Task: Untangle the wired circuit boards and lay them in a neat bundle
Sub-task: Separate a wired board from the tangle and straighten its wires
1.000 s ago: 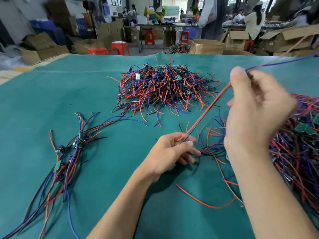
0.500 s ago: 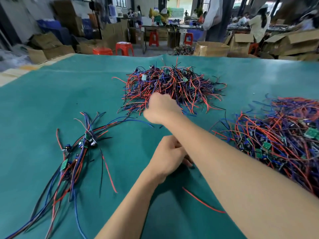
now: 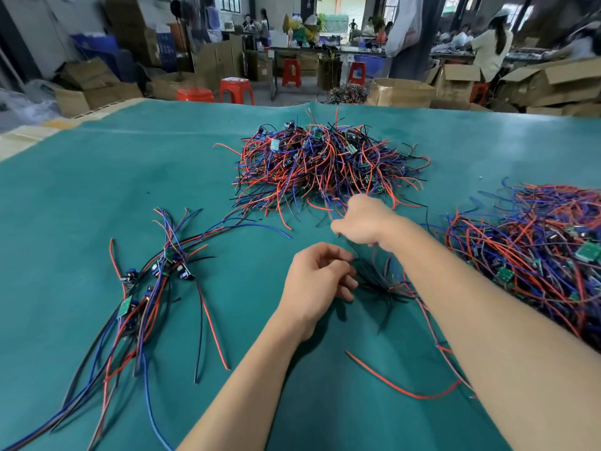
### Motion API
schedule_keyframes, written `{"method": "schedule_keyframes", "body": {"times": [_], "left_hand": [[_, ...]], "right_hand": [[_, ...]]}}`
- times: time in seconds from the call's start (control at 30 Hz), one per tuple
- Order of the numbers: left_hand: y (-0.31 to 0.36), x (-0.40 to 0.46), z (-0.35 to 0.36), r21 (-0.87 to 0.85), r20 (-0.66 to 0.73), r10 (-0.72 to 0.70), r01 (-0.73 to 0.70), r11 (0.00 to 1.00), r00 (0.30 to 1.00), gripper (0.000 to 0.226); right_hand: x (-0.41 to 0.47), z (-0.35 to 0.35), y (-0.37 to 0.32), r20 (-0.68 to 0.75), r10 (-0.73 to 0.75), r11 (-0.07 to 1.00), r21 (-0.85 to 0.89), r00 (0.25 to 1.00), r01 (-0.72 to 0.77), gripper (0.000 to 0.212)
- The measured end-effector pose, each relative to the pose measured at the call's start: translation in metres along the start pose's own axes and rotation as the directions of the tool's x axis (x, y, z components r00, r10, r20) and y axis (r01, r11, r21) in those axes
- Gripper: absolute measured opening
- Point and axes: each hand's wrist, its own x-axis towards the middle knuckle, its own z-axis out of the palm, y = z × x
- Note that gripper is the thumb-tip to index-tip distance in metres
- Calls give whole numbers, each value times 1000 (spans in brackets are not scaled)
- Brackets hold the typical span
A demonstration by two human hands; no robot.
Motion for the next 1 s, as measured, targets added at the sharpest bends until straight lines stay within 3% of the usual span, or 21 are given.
{"method": "schedule_keyframes", "body": {"times": [0.1,0.23,0.37,0.57,0.67,0.73,0.8,0.87,1.0], "left_hand": [[-1,2,1,-54,-49,-11,9,999,999,13],[1,3,3,-168,10,-45,46,985,999,21],[4,2,1,-235,64,-68,81,969,996,28],[1,-2,-1,-135,82,-37,48,990,996,17],[3,-2,0,-172,103,-35,53,984,994,19],[5,-3,1,-115,118,-13,27,993,993,20],[6,-7,2,-42,173,3,4,999,985,21],[6,-9,2,28,239,3,-10,1000,971,24],[7,-11,0,106,305,0,-34,994,952,24]], "right_hand": [[-24,-15,23,69,-8,953,303,998,-13,28],[-75,-20,33,73,-91,779,626,993,25,26],[-121,0,30,121,-198,766,638,973,76,13],[-134,15,33,179,-366,798,566,913,209,22],[-127,18,39,77,-272,704,695,959,144,29],[-119,22,45,-108,-95,703,696,990,143,31],[-113,21,52,-237,62,668,732,970,136,26],[-111,17,57,-183,114,533,841,977,95,20],[-113,18,57,-46,-13,359,932,999,48,21]]}}
